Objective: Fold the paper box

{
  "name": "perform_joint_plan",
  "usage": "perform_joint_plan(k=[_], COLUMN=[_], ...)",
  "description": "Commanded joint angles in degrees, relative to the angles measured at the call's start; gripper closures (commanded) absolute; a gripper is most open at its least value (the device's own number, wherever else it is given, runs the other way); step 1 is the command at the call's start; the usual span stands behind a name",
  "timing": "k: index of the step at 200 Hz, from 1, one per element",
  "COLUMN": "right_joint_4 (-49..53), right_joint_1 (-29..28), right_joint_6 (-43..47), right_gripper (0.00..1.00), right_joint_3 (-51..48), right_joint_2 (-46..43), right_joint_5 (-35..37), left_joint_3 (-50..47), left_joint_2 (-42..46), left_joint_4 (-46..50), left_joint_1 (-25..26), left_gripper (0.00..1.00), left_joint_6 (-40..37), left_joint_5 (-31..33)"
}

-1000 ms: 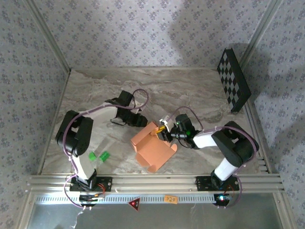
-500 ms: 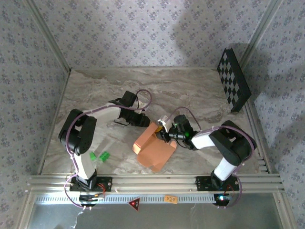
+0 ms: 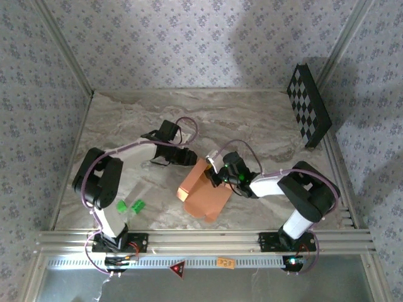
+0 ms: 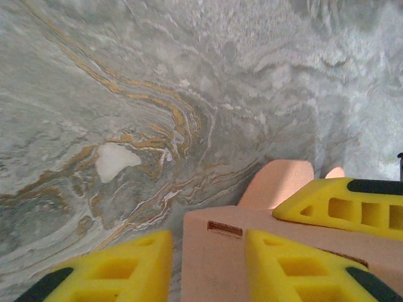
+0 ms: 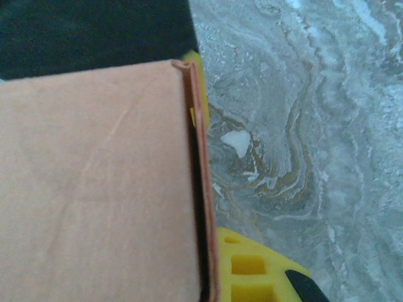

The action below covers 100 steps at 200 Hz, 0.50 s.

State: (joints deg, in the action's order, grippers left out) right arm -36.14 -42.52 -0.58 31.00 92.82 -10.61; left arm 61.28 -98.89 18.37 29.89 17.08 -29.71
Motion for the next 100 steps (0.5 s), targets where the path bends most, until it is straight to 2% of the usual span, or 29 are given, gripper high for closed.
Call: perform_joint_plan(k=[1, 22, 53, 100], right_joint_4=[6.10, 10.78, 15.48, 19.40], right_joint_1=[0.37, 0.72, 1.27, 1.54], right_joint_6=[1.18, 1.93, 1.81, -0.18], right_gripper=[1.00, 1.00, 1.00, 1.00], right_joint_3=[2.83, 4.38, 6.49, 8.66], right_joint_2=[-1.63, -1.89, -1.94, -1.02], right_joint_5=[2.36, 2.35, 2.77, 7.79], left_joint_3=[-1.34, -2.93, -3.77, -3.97], left_joint_2=[4.74, 5.55, 4.73, 2.70], left_joint_4=[2.75, 3.61, 4.39, 4.20], left_joint_1=[-0.82, -1.80, -1.76, -1.16], left_gripper=[0.60, 0.60, 0.67, 0.71], left_joint_6=[-0.41, -0.71, -0.82, -1.30], left_joint_5=[0.64, 0.21, -1.22, -4.62])
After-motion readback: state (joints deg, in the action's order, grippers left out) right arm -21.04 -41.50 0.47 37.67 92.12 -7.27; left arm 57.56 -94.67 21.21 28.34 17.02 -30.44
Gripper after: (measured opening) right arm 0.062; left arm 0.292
